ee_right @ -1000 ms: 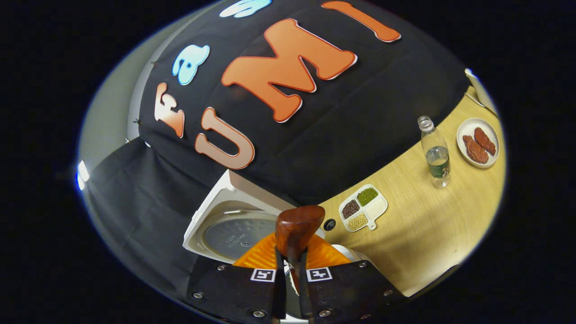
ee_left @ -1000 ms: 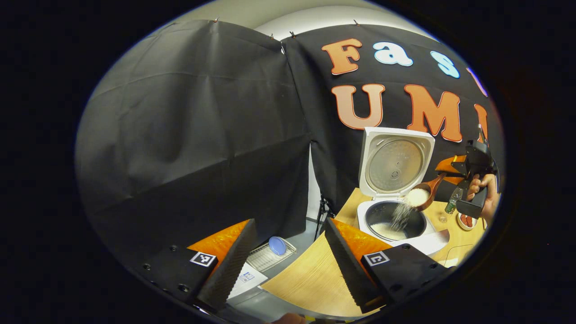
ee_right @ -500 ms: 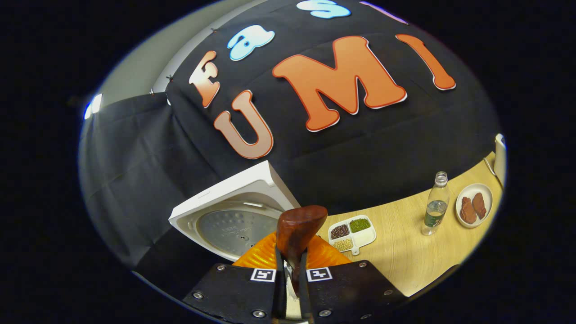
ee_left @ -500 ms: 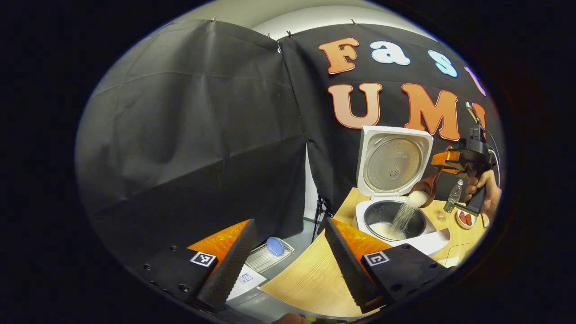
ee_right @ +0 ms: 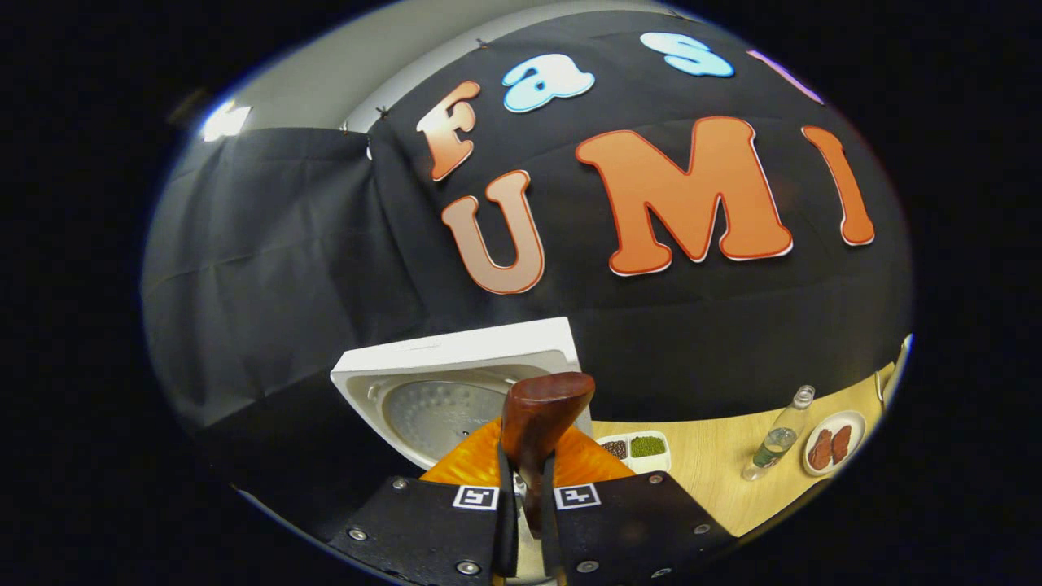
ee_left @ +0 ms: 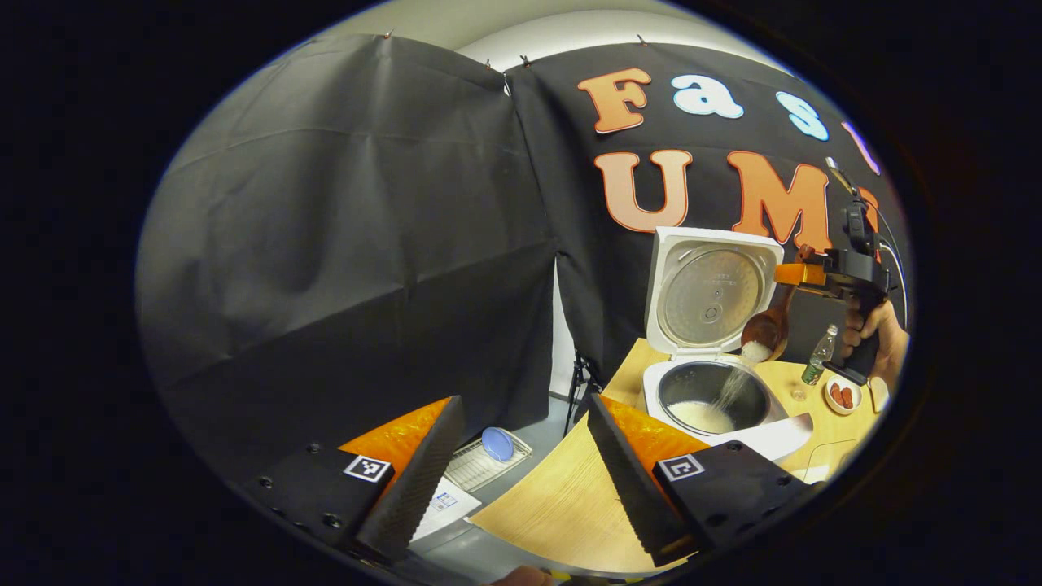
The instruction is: Close the left gripper, press the button to open the rice cooker; take a wooden spoon from the chopstick holder with the right hand, scoop a spoonful of rice and pour it into the rice cooker, then put the wooden spoon back into the chopstick holder.
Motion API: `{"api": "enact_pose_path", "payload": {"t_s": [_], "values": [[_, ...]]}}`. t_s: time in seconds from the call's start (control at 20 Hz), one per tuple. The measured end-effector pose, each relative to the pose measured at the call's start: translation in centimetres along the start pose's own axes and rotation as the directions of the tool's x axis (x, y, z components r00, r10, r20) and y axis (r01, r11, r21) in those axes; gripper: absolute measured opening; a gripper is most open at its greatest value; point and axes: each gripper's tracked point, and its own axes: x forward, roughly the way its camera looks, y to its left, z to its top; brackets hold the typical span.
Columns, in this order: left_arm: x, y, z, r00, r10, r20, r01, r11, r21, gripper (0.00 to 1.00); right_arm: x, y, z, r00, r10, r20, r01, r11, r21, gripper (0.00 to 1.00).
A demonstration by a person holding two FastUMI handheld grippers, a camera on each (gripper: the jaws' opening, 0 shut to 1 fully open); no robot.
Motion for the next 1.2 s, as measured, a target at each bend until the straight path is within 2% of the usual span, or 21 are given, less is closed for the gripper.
{"api": "enact_pose_path", "payload": {"t_s": [0.25, 0.55, 0.65, 0.9, 1.05, 1.2], "values": [[-0.5, -0.1, -0.2, 1.000, -0.002, 0.005, 0.002, 1.000, 0.000, 1.00, -0.5, 2.9, 1.8, 0.996, 0.070, 0.052, -0.059, 0.979, -0.194, 0.11], [-1.1, 0.5, -0.5, 1.000, 0.009, 0.004, -0.009, 1.000, -0.007, 1.00, -1.9, 7.0, 3.2, 0.978, 0.193, 0.074, -0.154, 0.919, -0.364, 0.11], [-1.5, 0.7, -0.5, 1.000, 0.014, 0.008, -0.014, 1.000, -0.007, 1.00, -3.1, 8.6, 4.1, 0.962, 0.258, 0.089, -0.215, 0.918, -0.334, 0.11], [-2.1, 0.1, 0.2, 1.000, 0.002, 0.022, -0.001, 1.000, -0.012, 1.00, -4.3, 8.2, 5.5, 0.961, 0.256, 0.106, -0.221, 0.939, -0.263, 0.11], [-2.5, -0.5, 0.1, 0.999, -0.017, 0.031, 0.017, 1.000, -0.016, 1.00, -5.4, 6.3, 5.9, 0.965, 0.241, 0.104, -0.228, 0.966, -0.124, 0.11], [-2.9, -2.0, 0.2, 0.999, -0.041, 0.030, 0.041, 0.999, -0.020, 1.00, -7.4, 3.1, 6.6, 0.971, 0.213, 0.110, -0.218, 0.975, 0.033, 0.11]]}}
